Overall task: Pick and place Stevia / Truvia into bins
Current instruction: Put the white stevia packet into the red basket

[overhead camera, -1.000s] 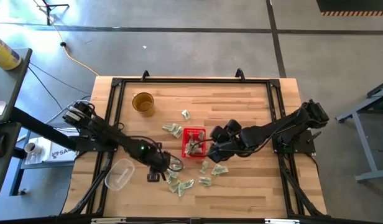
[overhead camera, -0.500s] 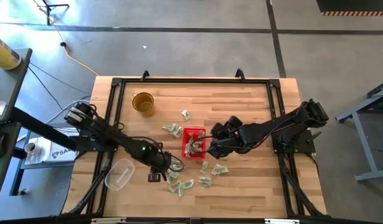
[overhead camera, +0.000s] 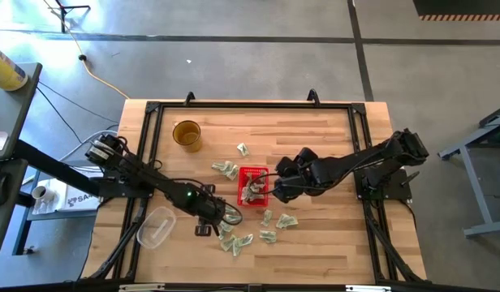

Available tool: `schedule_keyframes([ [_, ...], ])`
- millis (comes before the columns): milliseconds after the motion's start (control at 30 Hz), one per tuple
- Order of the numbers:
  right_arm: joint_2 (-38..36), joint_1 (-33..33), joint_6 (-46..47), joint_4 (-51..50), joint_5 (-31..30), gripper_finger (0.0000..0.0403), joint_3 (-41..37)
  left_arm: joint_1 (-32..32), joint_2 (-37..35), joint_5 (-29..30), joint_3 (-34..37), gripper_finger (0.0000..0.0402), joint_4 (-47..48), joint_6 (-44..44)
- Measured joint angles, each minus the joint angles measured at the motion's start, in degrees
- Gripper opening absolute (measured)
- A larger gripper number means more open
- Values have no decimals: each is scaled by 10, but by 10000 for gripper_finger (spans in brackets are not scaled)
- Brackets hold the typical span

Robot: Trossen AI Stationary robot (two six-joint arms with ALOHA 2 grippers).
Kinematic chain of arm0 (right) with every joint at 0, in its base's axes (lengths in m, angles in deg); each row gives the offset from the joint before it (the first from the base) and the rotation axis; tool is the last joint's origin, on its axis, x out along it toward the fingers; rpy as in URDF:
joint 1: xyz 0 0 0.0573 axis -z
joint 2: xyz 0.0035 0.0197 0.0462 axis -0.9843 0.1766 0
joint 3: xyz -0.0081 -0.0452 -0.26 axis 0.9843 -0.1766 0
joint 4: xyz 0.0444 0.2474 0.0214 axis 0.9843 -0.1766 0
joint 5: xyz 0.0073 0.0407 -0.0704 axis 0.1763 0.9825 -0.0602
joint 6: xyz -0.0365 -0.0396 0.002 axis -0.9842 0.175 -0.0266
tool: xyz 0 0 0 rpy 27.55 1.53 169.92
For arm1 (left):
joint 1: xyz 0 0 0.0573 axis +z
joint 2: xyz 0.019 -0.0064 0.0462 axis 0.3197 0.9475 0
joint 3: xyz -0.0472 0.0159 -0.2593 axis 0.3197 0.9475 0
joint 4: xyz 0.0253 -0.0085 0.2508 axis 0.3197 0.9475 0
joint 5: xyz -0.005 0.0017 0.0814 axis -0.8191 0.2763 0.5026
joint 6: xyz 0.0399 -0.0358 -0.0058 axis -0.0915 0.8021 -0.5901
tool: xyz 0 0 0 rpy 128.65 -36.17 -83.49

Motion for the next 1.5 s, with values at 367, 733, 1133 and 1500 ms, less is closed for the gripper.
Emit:
schedule_keyframes([
  [367, 0, 4, -21, -3, 17, 261, 0, -5, 1, -37, 0, 307, 5, 11],
  [733, 0, 4, -21, -6, 13, 261, 0, -3, 47, -44, -4, 206, 12, -48],
  [1133, -22, -43, 79, -172, -68, 236, 0, 23, -22, -104, 2, 33, 38, -7],
  [1500, -112, -112, 260, -231, 28, 172, -129, 135, -32, -95, -107, 21, -67, -98],
])
